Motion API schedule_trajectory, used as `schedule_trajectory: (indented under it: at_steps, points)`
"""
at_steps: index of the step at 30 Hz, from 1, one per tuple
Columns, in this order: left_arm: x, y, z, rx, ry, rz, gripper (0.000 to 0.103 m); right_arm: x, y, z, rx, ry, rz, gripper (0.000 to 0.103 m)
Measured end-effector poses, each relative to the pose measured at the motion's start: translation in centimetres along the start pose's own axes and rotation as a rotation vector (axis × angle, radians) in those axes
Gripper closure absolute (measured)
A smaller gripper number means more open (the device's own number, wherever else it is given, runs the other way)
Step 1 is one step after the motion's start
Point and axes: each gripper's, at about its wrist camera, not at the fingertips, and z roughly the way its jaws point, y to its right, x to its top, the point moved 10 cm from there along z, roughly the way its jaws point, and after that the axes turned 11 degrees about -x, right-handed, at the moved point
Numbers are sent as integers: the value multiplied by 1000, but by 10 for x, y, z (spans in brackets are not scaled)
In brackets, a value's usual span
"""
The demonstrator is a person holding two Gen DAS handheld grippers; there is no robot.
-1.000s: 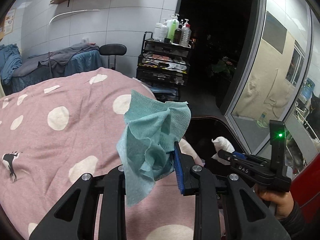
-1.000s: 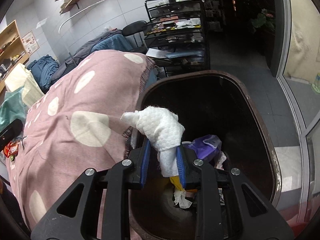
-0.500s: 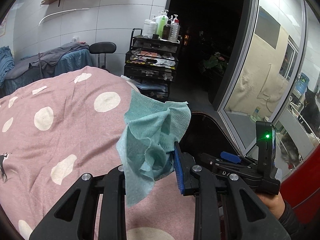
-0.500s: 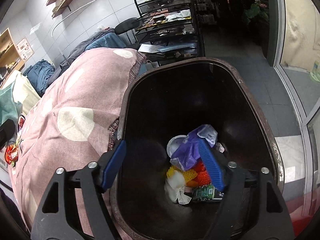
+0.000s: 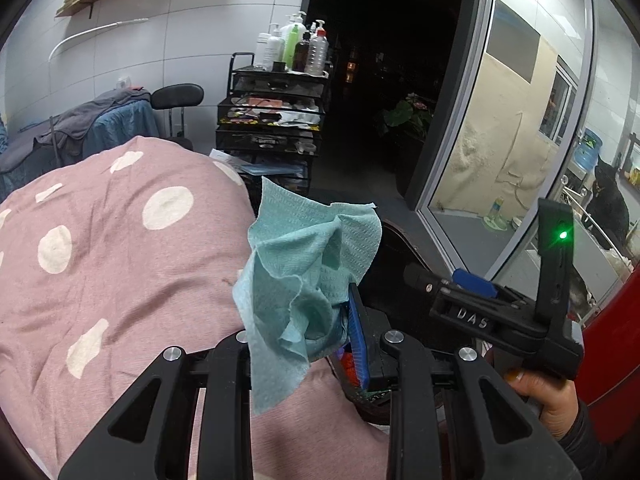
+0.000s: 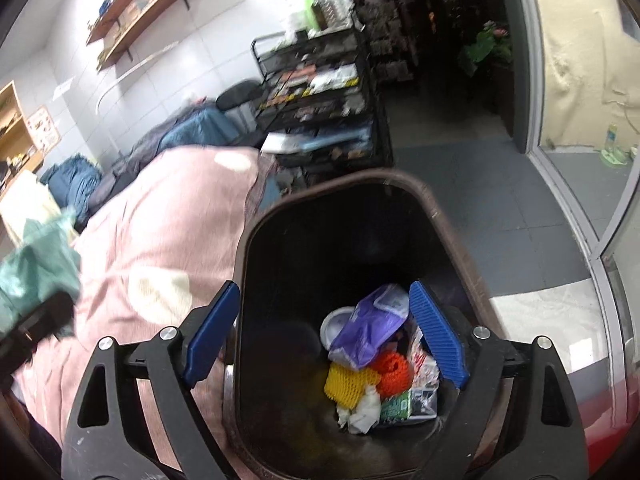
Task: Collect trash
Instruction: 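Carry the teal cloth over the bin and open the left gripper to drop it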
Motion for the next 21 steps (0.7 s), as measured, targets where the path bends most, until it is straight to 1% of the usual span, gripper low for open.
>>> schedule_trajectory:
  at_steps: [2, 7, 15, 21]
  points:
    - [-1, 2, 7, -11, -15, -4, 77, 7, 7, -5, -16, 28, 27, 15]
    - [-3, 4, 21, -17, -45, -5, 77, 18, 21, -8, -36, 48, 58, 14]
    - [-9, 12, 43, -19, -108, 30, 77, 26, 36, -11, -57, 54, 78, 14]
    - [-13, 14, 53, -21, -136, 38, 77, 26, 38, -12, -60, 52, 84, 13]
